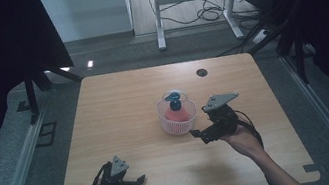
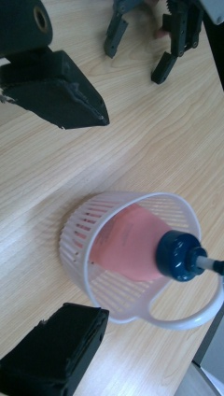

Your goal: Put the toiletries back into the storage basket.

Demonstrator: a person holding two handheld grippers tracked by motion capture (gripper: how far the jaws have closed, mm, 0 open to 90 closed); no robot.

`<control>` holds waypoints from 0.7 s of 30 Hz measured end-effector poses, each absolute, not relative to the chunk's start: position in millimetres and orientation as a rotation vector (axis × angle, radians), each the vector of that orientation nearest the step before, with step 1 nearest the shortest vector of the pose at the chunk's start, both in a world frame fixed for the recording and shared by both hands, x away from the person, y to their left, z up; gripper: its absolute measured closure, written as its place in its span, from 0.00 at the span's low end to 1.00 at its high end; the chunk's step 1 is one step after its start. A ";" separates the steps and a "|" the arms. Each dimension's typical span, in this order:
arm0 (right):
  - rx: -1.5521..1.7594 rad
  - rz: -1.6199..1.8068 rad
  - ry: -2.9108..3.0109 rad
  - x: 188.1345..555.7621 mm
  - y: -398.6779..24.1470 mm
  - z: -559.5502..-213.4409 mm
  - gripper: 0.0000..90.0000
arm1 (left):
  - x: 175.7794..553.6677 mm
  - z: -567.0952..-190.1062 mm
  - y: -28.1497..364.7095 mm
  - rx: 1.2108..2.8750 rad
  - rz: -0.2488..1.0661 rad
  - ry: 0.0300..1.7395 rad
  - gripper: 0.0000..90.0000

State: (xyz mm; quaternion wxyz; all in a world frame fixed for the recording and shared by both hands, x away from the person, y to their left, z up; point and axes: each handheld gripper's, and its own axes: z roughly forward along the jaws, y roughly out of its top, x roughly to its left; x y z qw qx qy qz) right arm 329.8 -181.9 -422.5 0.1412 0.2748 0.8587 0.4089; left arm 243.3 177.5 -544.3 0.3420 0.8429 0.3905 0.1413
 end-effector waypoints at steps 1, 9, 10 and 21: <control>0.793 1.181 2.479 329.8 -181.9 -422.5 0.06 | 243.3 -544.3 177.5 2.192 0.367 1.016 0.12; 0.824 1.154 2.472 321.5 -195.9 -434.1 0.03 | 243.2 -544.4 177.4 2.190 0.368 1.016 0.12; 0.826 1.153 2.471 320.7 -198.0 -435.4 0.03 | 243.2 -544.4 177.4 2.190 0.368 1.016 0.12; 0.871 1.129 2.452 312.8 -217.8 -447.4 0.03 | 243.2 -544.2 177.6 2.194 0.367 1.015 0.12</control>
